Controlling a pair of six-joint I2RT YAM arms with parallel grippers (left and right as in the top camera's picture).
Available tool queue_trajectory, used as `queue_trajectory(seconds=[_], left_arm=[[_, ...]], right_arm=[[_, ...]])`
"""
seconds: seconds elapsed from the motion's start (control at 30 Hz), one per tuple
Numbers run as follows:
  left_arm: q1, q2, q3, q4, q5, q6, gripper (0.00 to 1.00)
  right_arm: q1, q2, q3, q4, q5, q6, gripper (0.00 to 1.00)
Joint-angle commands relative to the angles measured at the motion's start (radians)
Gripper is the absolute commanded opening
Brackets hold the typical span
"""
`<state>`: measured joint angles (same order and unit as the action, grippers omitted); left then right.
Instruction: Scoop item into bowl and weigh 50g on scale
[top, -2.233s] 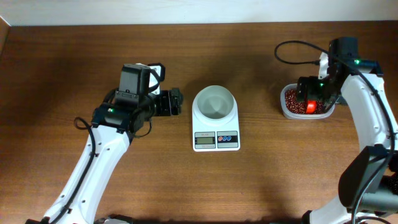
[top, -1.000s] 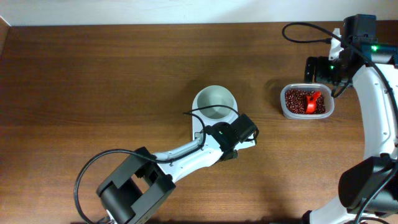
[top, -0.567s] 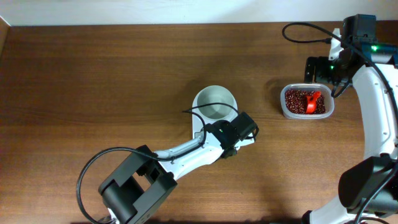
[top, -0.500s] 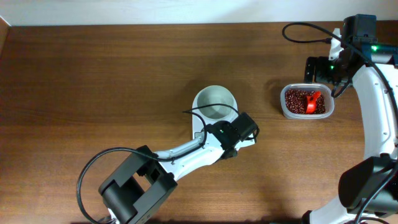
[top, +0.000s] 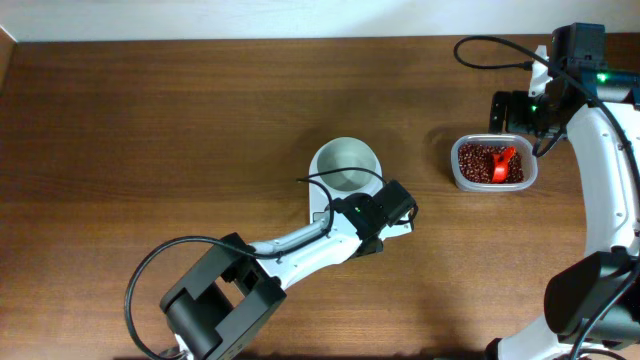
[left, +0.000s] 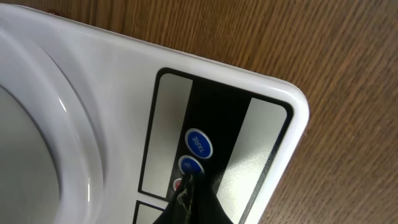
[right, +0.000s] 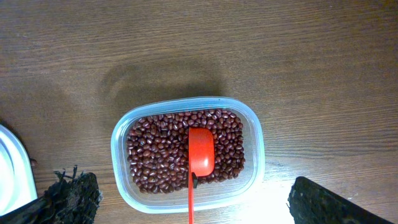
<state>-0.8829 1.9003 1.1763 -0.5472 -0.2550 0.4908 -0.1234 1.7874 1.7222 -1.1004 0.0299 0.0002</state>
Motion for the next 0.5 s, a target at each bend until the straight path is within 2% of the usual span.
queue_trajectory(seconds=[0.0,0.47], left_arm=[[0.012,0.071,-0.024,-0.001,0.023,0.013,0.0],[-0.001,0.092,-0.031,-0.065,-0.011,0.035,0.0]], right_arm=[[0.005,-0.014,0.013,-0.002,0.008,0.004,0.99],[0.005,-0.014,0.013,-0.002,0.008,0.004,0.99]])
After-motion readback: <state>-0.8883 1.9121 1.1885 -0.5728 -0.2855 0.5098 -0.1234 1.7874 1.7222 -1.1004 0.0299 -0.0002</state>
